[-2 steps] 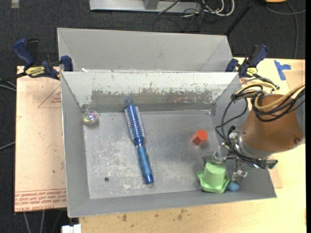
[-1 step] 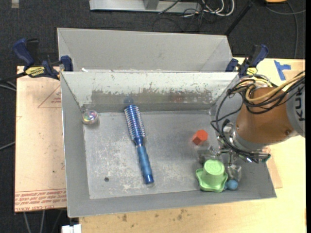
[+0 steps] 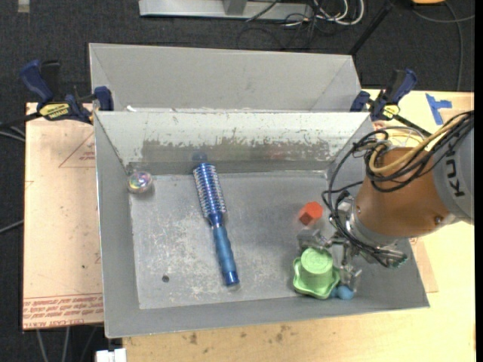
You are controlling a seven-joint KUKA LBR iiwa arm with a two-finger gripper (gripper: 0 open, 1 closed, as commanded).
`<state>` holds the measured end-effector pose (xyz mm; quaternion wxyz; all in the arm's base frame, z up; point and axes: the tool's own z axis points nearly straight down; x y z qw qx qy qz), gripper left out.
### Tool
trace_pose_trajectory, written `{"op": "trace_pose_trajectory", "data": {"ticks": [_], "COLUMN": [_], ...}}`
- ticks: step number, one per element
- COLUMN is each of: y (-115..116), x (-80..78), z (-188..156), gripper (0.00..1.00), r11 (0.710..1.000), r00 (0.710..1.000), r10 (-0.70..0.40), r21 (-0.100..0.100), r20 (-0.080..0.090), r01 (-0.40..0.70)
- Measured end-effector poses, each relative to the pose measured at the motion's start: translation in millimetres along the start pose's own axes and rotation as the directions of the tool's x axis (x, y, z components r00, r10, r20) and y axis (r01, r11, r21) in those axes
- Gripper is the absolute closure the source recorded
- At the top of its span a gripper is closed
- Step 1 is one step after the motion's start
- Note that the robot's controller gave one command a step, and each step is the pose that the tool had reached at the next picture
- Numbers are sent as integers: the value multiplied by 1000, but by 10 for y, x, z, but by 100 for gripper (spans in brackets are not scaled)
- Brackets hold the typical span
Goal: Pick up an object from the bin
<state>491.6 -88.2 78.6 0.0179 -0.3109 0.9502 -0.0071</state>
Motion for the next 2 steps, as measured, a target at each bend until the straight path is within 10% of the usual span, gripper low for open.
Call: {"op": "trace_pose_trajectory", "data": {"ticks": [1,2], "y": [-5,-129], "x": [2,-359], "z": [2,-1430], "gripper": [100,100], "r11": [1000,997], "r00": [1000,997], "r10": [3,70], "r21": [0,-16], "r20": [0,-21], "r01": [-3,-70]}}
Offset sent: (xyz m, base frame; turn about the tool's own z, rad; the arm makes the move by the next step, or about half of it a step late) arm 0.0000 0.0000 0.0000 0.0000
